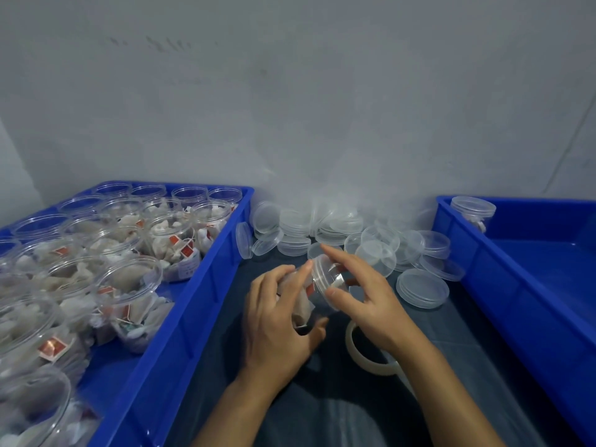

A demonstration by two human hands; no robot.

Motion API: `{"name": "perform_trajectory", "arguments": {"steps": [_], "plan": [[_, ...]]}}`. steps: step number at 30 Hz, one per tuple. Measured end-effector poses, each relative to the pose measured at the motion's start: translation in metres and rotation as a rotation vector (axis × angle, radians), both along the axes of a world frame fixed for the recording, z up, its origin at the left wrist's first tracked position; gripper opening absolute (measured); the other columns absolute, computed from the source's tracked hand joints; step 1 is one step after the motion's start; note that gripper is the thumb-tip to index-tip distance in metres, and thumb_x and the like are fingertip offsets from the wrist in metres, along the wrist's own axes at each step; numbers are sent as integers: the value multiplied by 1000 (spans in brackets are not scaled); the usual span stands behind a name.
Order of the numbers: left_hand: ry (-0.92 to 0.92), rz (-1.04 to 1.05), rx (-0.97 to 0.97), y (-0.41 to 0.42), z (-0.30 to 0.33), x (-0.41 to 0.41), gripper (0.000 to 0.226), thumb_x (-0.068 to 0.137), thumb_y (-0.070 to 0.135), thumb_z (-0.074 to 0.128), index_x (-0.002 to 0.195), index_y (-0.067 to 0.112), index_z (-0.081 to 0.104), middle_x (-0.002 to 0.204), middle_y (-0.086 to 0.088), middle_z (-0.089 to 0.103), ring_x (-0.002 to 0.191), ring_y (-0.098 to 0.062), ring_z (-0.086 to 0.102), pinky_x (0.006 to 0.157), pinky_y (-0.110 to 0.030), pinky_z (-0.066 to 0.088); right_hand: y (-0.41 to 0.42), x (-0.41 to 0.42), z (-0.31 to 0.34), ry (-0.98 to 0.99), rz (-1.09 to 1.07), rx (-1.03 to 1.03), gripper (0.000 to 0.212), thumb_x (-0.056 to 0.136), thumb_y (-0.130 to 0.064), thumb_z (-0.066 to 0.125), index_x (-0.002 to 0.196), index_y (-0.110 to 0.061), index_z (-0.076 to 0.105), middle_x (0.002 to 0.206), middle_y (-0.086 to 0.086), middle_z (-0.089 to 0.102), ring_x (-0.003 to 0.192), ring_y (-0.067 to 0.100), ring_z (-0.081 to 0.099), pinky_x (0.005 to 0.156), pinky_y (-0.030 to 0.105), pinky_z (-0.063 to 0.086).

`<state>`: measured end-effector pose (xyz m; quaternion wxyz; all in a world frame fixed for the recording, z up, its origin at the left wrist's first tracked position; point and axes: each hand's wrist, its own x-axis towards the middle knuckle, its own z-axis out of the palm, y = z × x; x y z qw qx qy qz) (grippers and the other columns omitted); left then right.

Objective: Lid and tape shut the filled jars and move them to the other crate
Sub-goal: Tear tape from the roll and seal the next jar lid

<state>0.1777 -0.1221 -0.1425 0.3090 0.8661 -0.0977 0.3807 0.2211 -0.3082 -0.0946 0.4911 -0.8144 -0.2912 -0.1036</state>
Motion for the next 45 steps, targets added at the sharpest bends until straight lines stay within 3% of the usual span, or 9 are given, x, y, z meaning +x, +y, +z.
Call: {"name": "perform_trajectory", "arguments": {"steps": [11,15,19,26,31,35,38,40,45], "plan": [[53,-93,-114,1,8,-6,99,68,31,95,156,34,50,140,10,50,128,-14,56,94,-39,58,0,-1,1,34,122,14,77,80,-5,63,149,-38,53,151,-13,54,143,15,50,116,49,44],[74,-119,-107,6,11,-5,101,67,33,93,158,32,48,137,10,54,123,-14,61,92,-43,59,-3,-1,3,41,130,6,73,78,-12,62,148,-33,55,149,-13,56,141,16,52,115,49,44],[170,-193,-196,12,12,-6,97,75,50,77,162,39,37,134,18,60,119,-1,64,93,-38,60,-3,-2,5,56,119,90,52,93,-36,55,143,-25,63,142,-8,63,136,19,55,114,49,43],[259,-272,-334,9,10,-2,77,88,52,74,158,41,43,138,12,66,125,-5,64,101,-41,57,-4,-3,7,122,77,150,42,98,-31,50,133,-20,70,136,-7,68,133,15,58,114,46,43],[216,-185,-220,9,10,-4,87,78,56,74,157,52,38,131,27,58,119,3,62,91,-31,60,0,-4,8,168,114,110,52,89,-29,62,141,-29,63,141,-10,63,133,13,57,112,43,47],[174,-148,-101,8,9,-5,94,73,59,77,157,56,34,132,30,52,115,1,62,84,-33,61,-2,-5,7,114,-65,1,52,85,-68,62,133,-49,60,119,-23,62,115,4,59,99,35,51],[136,-155,-43,6,9,-6,97,71,54,81,156,56,34,135,30,50,117,-1,61,84,-34,61,-1,-6,4,62,-187,-221,69,87,-91,28,133,-48,54,118,-26,57,117,0,52,102,43,46],[123,-162,-76,6,9,-5,95,72,51,82,156,54,37,135,28,52,117,-3,62,84,-35,61,2,-7,3,75,-174,-179,69,90,-86,22,140,-48,51,129,-25,54,128,-1,47,110,46,41],[123,-169,-94,6,9,-5,92,75,52,83,156,51,39,136,26,52,120,-5,62,88,-36,60,0,-8,7,205,161,189,71,84,-48,56,154,-46,44,151,-19,51,142,2,45,111,24,40]]}}
